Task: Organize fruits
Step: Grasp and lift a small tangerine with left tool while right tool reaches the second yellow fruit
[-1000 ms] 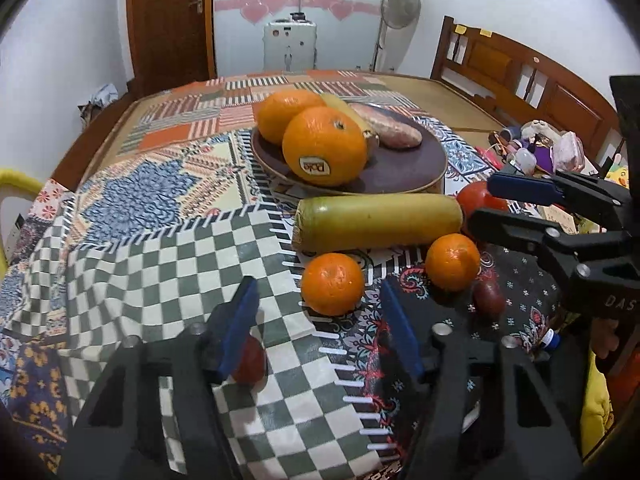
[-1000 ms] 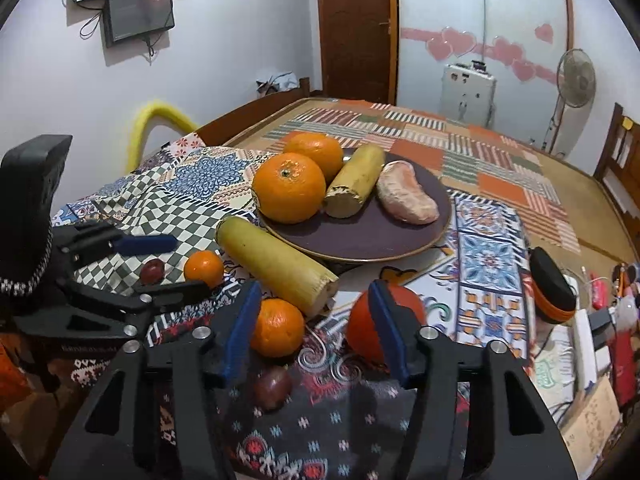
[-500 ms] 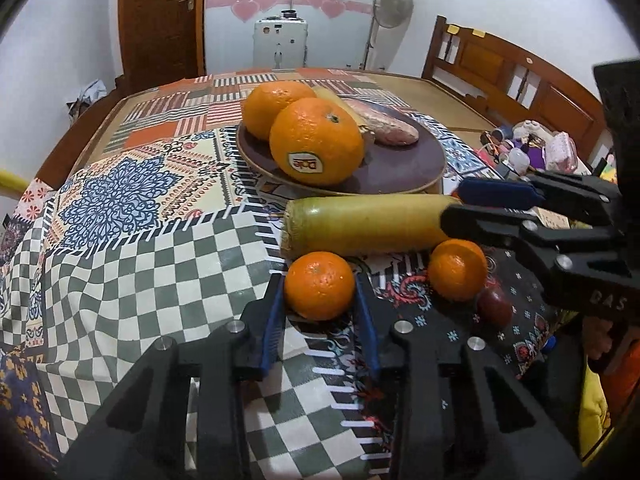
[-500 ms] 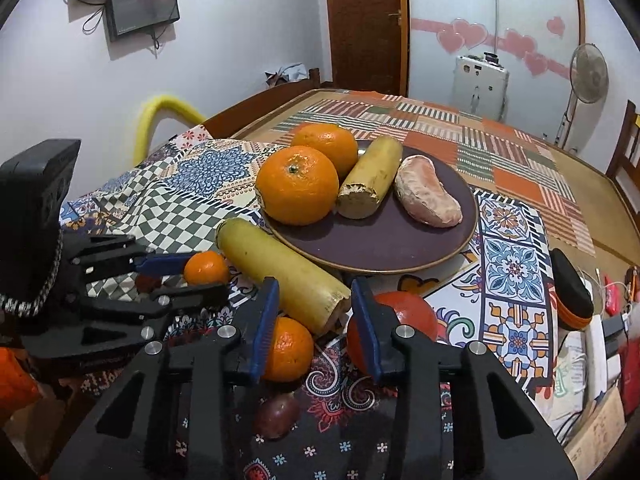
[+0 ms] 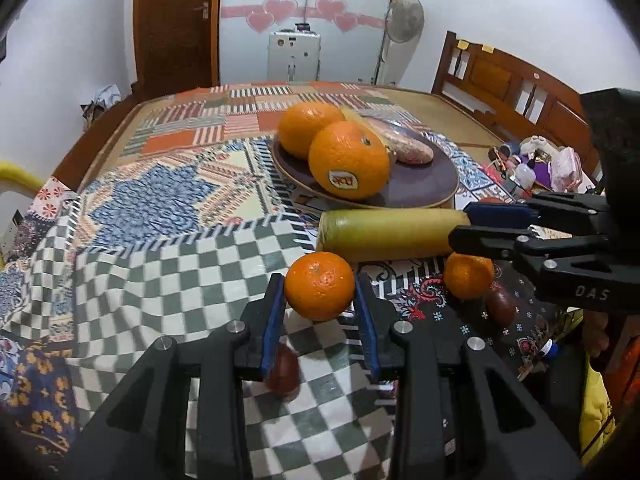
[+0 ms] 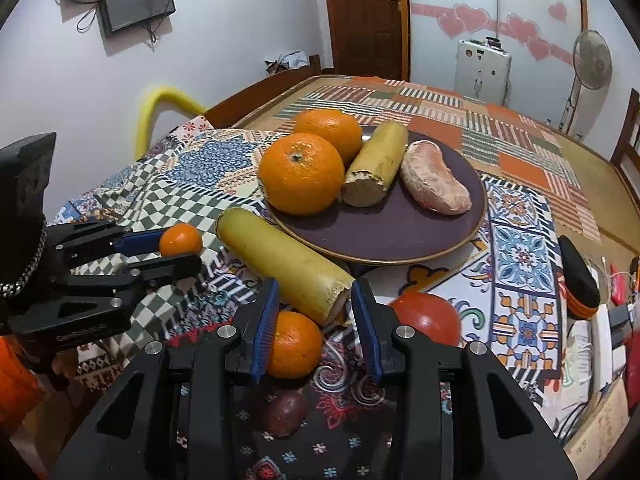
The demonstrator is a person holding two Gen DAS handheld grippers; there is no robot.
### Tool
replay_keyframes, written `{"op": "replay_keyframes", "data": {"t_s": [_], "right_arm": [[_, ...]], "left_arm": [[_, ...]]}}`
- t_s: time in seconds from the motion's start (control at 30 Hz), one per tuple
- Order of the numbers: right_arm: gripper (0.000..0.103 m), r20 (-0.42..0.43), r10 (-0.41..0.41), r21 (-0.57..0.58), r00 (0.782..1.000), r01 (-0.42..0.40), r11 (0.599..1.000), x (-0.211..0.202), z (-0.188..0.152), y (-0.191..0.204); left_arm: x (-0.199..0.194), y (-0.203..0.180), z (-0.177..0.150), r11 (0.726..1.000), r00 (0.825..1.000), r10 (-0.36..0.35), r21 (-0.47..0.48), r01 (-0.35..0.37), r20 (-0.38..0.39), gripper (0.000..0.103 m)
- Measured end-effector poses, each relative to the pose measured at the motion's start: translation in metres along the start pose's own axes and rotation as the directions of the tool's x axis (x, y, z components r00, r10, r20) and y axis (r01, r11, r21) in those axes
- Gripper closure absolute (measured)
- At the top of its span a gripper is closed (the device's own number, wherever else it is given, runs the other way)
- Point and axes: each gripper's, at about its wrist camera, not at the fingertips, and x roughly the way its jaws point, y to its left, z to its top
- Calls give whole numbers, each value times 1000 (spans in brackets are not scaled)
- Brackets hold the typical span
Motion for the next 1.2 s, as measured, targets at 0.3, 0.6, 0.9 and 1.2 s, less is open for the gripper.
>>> {"op": "replay_keyframes", "data": {"t_s": [0.3, 0.6, 0.9, 1.2], "right_arm": [[68, -2, 39, -67, 999, -39, 997, 9, 8, 27], [68, 42, 17, -129, 999, -11, 992, 4, 14, 38], [64, -16, 11, -177, 1000, -14, 984, 31, 28, 42], [59, -107, 38, -217, 994, -60, 974, 44, 26, 48]], "left_arm": [[-16, 19, -3, 999, 999, 38, -26, -38, 24, 69], [-28, 31, -6, 998, 998, 55, -41, -54, 41, 69], [-30, 34, -9, 998, 997, 62, -31, -60, 45, 69], [-34, 37, -15, 997, 997, 64, -37, -63, 51, 69]]}}
